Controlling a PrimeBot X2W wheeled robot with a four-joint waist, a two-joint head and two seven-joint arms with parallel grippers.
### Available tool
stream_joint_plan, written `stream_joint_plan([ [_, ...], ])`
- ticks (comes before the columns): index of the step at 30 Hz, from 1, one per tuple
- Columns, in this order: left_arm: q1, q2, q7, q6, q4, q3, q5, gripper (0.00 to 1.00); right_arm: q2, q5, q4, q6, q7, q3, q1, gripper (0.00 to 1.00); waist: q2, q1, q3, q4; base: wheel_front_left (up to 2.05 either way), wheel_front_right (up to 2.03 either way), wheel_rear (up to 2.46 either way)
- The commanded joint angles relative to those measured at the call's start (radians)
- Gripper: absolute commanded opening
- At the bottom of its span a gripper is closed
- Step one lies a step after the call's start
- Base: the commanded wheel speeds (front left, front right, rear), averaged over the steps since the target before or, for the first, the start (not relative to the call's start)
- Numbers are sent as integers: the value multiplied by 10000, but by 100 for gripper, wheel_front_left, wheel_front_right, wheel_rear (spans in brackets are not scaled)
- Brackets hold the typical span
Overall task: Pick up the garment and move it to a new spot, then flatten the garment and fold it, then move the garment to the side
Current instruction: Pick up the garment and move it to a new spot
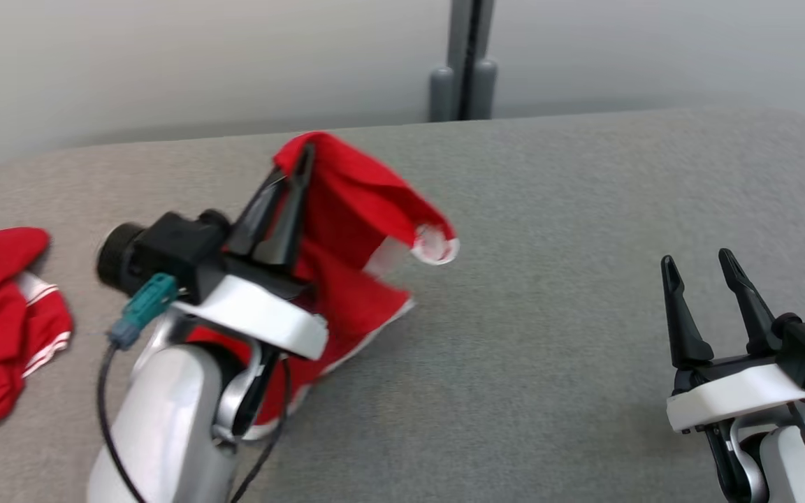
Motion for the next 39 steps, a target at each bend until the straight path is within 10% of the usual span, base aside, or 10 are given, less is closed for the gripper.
stream_joint_plan([
  [1, -334, -46, -5, -97, 68, -192, 36, 0, 4, 25, 5, 1, -62, -59, -44, 100, 0, 0, 429, -704, 0, 0, 0],
  [20, -2321, -401, -96, -169, 2718, -3231, -946, 0, 402, 414, 230, 1, -344, 13, -518, 100, 0, 0, 2087, -2773, 0, 0, 0],
  [21, -2375, -403, -153, -178, 2976, -3242, -1009, 8, 414, 438, 244, 1, -353, 0, -554, 100, 0, 0, 2162, -2766, 0, 0, 0],
  [23, -2493, -407, -273, -179, 3423, -3277, -1112, 80, 427, 465, 295, 1, -367, -17, -630, 100, 0, 0, 2262, -2731, 0, 0, 0],
  [24, -2539, -411, -341, -191, 3580, -3308, -1142, 100, 429, 456, 316, 0, -371, -22, -664, 100, 0, 0, 2302, -2697, 0, 0, 0],
  [39, -1765, -71, -1703, 130, 4696, -3031, -1608, 100, 419, 221, 437, 1, -354, -97, -421, 100, 0, 0, 1269, -1573, 0, 0, 0],
])
